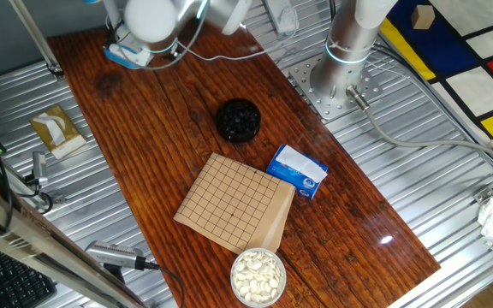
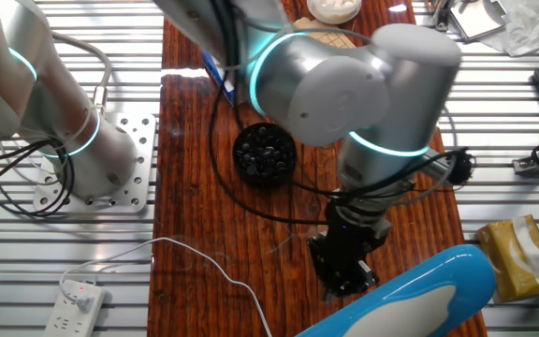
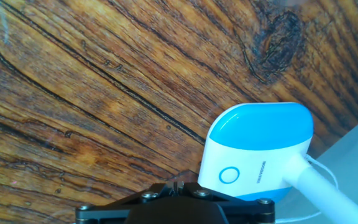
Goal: Turn on the desk lamp by pressing the button
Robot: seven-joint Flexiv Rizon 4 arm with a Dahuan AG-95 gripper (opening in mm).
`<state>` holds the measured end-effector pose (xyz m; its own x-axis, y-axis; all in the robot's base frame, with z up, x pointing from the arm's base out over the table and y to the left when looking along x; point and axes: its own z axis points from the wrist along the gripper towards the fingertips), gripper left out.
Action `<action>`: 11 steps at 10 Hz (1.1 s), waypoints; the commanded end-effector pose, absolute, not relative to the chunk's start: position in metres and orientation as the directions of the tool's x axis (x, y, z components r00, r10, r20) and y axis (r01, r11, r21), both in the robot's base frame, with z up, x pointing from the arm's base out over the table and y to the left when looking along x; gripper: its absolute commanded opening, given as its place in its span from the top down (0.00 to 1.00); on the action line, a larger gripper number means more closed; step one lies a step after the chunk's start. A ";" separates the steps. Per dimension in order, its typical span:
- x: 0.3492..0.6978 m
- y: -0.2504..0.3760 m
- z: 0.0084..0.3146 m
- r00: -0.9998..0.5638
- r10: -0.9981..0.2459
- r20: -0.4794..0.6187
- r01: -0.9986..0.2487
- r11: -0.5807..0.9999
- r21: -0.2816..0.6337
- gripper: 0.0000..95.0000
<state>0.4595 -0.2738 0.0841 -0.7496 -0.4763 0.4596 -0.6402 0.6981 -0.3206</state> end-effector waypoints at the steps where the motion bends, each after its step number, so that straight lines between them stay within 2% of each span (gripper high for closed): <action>1: 0.461 -0.275 0.085 -0.746 -0.479 0.463 -0.644 0.696 -0.319 1.00; 11: 0.462 -0.275 0.085 -0.744 -0.493 0.451 -0.649 0.692 -0.314 1.00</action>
